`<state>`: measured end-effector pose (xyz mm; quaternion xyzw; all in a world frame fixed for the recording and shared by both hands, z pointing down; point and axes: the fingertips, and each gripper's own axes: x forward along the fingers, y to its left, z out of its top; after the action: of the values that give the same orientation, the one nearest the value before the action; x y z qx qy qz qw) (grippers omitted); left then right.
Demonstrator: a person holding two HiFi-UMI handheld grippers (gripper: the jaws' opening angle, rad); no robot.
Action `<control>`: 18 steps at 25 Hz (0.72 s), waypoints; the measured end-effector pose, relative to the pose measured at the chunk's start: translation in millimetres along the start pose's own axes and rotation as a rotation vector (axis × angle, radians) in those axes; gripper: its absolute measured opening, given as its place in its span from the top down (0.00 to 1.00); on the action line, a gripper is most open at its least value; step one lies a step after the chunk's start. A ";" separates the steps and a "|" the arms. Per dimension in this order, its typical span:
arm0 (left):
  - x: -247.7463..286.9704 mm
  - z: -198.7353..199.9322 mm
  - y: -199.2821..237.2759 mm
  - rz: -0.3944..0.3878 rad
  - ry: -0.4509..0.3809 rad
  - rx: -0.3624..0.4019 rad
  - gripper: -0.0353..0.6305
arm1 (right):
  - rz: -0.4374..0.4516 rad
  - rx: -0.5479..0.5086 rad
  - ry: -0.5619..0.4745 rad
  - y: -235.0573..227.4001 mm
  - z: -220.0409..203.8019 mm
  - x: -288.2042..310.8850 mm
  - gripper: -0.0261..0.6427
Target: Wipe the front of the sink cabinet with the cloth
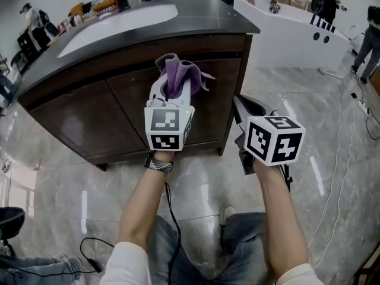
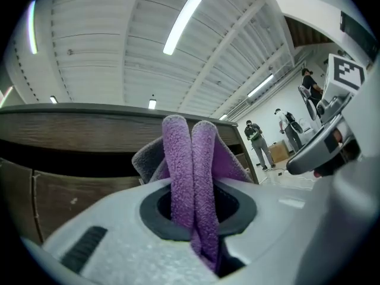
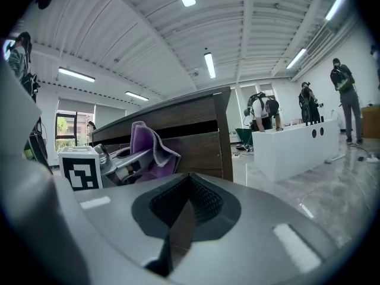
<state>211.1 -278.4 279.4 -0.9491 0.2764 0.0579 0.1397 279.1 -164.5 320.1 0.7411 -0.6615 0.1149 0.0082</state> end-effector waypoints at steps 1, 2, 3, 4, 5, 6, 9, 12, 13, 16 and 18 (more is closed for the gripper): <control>2.6 1.3 -3.7 -0.002 -0.010 -0.007 0.87 | -0.007 0.003 -0.001 -3.4 0.3 -1.7 0.95; 5.4 2.0 -8.0 -0.006 -0.017 -0.012 0.87 | -0.014 0.000 -0.003 -6.4 1.2 -3.9 0.95; 9.2 2.1 -13.9 -0.014 -0.022 -0.015 0.87 | -0.022 -0.002 -0.007 -9.2 2.5 -6.3 0.95; 14.1 1.9 -22.0 -0.027 -0.024 -0.015 0.87 | -0.029 -0.003 -0.011 -11.8 3.8 -8.8 0.95; 20.2 1.6 -32.4 -0.046 -0.024 -0.015 0.87 | -0.035 0.000 -0.014 -14.3 4.8 -11.4 0.95; 27.1 1.0 -44.6 -0.069 -0.022 -0.016 0.87 | -0.041 0.004 -0.016 -17.0 5.4 -14.1 0.95; 46.6 0.2 -82.3 -0.133 -0.022 -0.037 0.87 | -0.058 0.019 -0.025 -28.6 7.8 -25.5 0.95; 58.1 -4.1 -106.7 -0.173 -0.020 -0.052 0.87 | -0.062 0.056 -0.035 -40.3 9.3 -34.4 0.95; 60.9 -8.0 -113.7 -0.186 -0.013 -0.047 0.87 | -0.068 0.062 -0.036 -43.7 9.3 -36.7 0.95; 65.2 -32.3 -135.7 -0.247 0.047 -0.027 0.87 | -0.087 0.052 -0.037 -50.2 8.3 -44.7 0.95; 62.7 -51.6 -142.8 -0.263 0.087 -0.021 0.87 | -0.094 0.047 -0.036 -52.1 6.8 -49.2 0.95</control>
<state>342.6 -210.2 350.2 -0.9801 0.1546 0.0009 0.1243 326.5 -111.0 311.8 0.7733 -0.6231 0.1166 -0.0155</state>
